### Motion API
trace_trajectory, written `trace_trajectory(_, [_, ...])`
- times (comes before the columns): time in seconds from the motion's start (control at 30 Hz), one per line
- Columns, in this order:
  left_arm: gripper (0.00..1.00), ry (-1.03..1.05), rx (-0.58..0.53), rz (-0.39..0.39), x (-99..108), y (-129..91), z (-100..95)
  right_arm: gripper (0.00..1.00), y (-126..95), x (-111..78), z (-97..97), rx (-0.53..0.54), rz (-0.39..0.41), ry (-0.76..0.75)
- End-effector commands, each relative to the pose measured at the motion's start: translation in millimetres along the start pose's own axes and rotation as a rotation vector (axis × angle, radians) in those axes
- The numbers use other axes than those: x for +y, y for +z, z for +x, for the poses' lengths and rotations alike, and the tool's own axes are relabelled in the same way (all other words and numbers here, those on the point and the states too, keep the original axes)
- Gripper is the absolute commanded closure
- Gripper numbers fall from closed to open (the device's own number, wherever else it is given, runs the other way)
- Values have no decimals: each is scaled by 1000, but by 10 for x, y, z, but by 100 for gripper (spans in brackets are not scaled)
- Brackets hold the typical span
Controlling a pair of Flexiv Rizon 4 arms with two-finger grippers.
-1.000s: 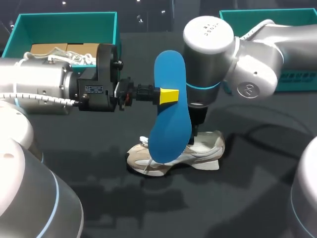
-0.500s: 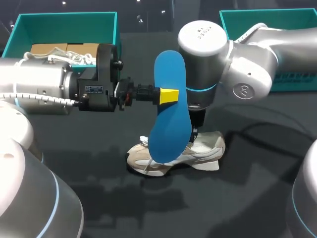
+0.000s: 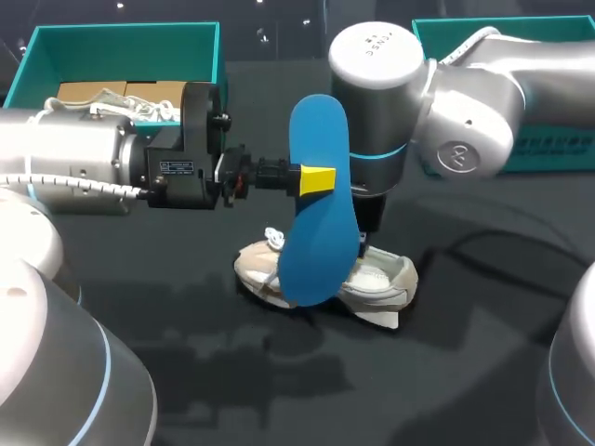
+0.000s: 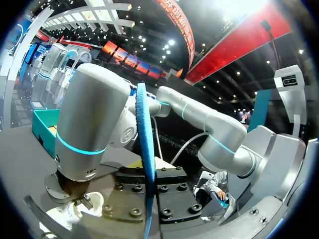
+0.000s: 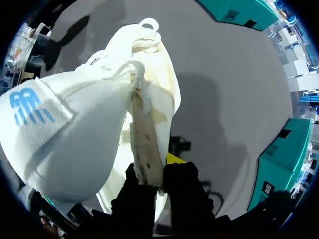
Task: Take the shoe out of the shoebox, open the shoe tongue, remove and reinsert the insole, then place the shoe into the shoebox
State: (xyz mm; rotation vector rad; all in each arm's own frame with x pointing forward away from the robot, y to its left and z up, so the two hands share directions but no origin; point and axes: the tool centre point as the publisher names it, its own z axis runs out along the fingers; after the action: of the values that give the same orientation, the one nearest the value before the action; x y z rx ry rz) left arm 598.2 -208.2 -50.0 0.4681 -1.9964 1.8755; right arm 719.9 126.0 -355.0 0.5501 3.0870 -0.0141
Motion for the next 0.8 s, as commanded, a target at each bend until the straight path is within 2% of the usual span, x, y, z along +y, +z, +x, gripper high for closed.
trace_trajectory(0.03, [100, 0, -1, 2, 11, 16, -2, 100, -168, -76, 59, 6, -6, 165])
trace_trajectory(0.13, [100, 0, -1, 2, 11, 16, -2, 100, -287, -90, 113, -42, 48, 310])
trace_trajectory(0.53, [100, 0, -1, 2, 11, 16, -2, 100, -287, -90, 113, -42, 48, 310])
trace_trajectory(0.6, [100, 0, -1, 2, 11, 16, -2, 100, -371, -103, 156, -32, 15, 464])
trace_trajectory(0.63, [100, 0, -1, 2, 11, 16, -2, 100, -392, -110, 176, -34, 25, 538])
trace_trajectory(0.8, [100, 0, -1, 2, 11, 16, -2, 100, -451, -163, 301, -9, -22, 751])
